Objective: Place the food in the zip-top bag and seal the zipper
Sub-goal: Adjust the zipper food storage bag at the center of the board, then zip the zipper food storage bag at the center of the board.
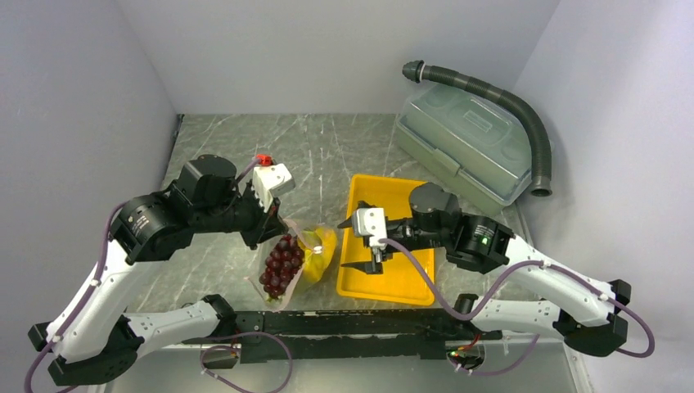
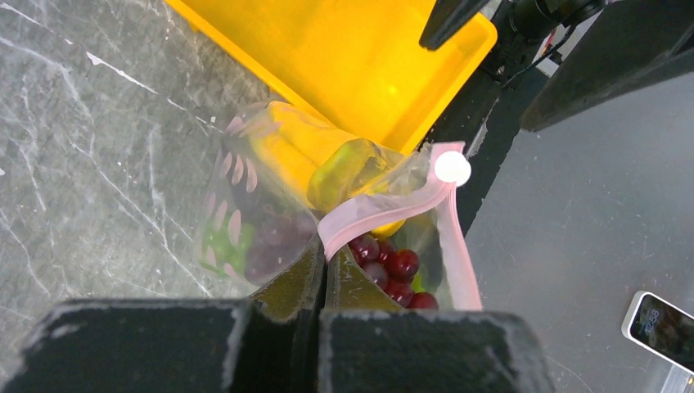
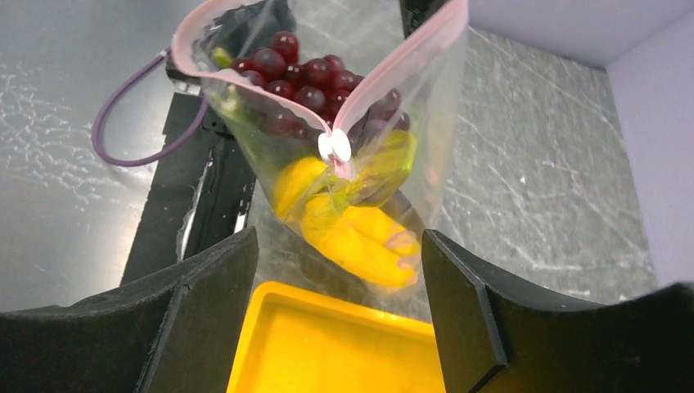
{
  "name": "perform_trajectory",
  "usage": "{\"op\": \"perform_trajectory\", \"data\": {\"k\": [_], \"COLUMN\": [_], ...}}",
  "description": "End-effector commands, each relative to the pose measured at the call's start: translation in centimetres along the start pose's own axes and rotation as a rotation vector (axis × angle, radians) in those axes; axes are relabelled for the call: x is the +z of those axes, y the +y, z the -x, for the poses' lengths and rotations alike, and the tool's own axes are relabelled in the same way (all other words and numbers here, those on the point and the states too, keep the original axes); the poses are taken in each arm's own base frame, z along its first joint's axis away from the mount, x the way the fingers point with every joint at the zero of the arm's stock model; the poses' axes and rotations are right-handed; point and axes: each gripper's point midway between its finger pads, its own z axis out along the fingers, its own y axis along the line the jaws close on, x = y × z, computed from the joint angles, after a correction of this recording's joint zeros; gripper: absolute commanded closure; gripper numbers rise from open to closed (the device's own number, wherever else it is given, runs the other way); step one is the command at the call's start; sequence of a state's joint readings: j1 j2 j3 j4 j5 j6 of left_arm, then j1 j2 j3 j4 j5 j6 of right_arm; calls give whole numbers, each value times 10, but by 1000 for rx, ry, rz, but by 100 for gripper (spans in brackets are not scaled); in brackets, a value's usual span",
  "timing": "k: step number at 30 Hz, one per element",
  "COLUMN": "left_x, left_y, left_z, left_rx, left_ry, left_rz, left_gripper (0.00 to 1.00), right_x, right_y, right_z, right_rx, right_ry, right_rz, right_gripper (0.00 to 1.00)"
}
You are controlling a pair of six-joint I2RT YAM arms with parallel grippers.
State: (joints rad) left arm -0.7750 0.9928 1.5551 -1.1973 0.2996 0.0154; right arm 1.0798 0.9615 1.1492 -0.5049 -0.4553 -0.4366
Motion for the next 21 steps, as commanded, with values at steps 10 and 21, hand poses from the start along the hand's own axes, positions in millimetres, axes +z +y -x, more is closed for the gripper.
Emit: {"op": "perform_trajectory", "data": {"k": [10,21], "left_x": [-8,-8], "left_y": [-7,-8], "left_z": [33,30], "left_rx": [56,41], "left_ry": [-127,-119], "left_rz": [-29,-36], "left_gripper": [100,100], "right_x": [53,59], "right_y": [4,-5], "right_z": [10,15], "right_rx": [-239,-276], "right_ry": [1,35], "right_rz": [27,-52], "right_gripper": [30,42]}}
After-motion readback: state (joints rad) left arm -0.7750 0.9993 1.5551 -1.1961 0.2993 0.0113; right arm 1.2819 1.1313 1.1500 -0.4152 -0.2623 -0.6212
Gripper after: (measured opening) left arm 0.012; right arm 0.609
